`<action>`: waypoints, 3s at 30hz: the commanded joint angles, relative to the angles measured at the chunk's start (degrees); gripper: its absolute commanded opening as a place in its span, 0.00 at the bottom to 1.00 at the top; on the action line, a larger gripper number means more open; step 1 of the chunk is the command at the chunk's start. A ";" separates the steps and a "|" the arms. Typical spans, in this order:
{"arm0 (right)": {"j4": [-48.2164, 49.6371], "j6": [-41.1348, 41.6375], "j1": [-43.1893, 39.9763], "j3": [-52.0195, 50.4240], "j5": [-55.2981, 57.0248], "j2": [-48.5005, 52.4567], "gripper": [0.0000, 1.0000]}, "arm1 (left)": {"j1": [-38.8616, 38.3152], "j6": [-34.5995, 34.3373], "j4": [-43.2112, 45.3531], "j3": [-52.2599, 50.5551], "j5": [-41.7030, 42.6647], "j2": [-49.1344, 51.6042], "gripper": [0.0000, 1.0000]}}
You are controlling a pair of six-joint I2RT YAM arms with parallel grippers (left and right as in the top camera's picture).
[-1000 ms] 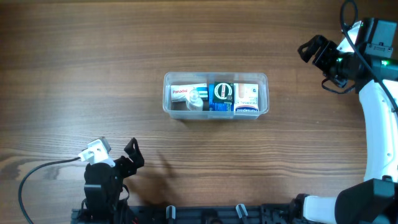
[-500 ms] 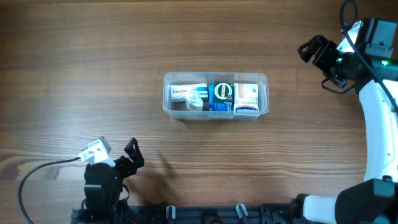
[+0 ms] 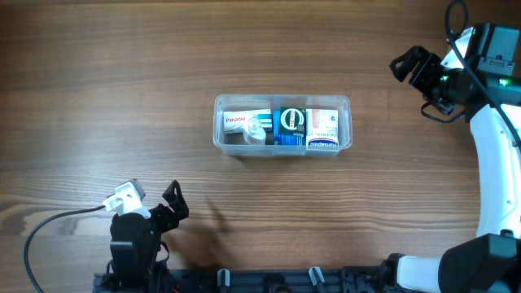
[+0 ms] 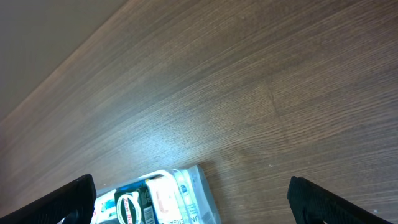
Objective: Pack container
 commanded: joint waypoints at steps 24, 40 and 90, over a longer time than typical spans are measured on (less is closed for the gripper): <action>-5.86 -10.08 9.20 -4.48 15.89 -32.85 1.00 | 0.31 0.48 0.20 -0.79 0.70 -0.68 1.00; 9.25 -24.90 9.20 -51.69 8.72 -69.13 1.00 | 0.31 0.48 0.20 -0.79 0.70 -0.68 1.00; 11.80 -24.94 9.18 -71.32 8.57 -87.58 1.00 | 0.31 0.48 0.20 -0.79 0.72 -0.68 1.00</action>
